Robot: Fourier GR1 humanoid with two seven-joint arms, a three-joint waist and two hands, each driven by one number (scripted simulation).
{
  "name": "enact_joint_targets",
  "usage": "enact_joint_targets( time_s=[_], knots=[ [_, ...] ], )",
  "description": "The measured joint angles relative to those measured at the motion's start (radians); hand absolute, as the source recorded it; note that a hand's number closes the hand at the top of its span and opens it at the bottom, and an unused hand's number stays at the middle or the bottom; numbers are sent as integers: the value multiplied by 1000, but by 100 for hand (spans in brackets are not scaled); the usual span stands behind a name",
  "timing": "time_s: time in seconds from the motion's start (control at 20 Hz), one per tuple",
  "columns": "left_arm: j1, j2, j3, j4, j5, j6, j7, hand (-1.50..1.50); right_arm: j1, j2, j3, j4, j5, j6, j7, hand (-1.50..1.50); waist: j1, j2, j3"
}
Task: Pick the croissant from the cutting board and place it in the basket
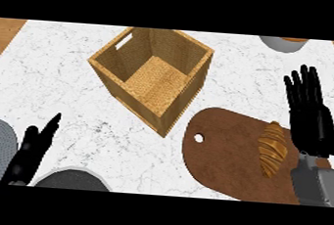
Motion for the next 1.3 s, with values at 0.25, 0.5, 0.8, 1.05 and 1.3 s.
enact_joint_targets(
  time_s=[0.25,0.5,0.8,1.05,1.3],
  knots=[
    [296,225,59,-99,-91,-37,56,0,15,-86,-12,33,30,38,31,150,-14,-25,22],
    [90,111,33,-270,-21,-67,-99,0,-9,-138,76,-5,133,98,-15,-150,-70,-25,-8],
    [-95,34,23,-308,32,-105,-169,0,7,-67,215,-38,421,-139,-2,-150,-71,-11,-15],
    [-150,9,27,-291,46,-112,-179,0,9,-136,254,-110,677,-310,217,-150,-83,-15,-19],
    [-163,0,29,-281,43,-114,-191,0,-14,-307,245,-208,864,-264,507,-150,-88,-21,-23]
  ],
)
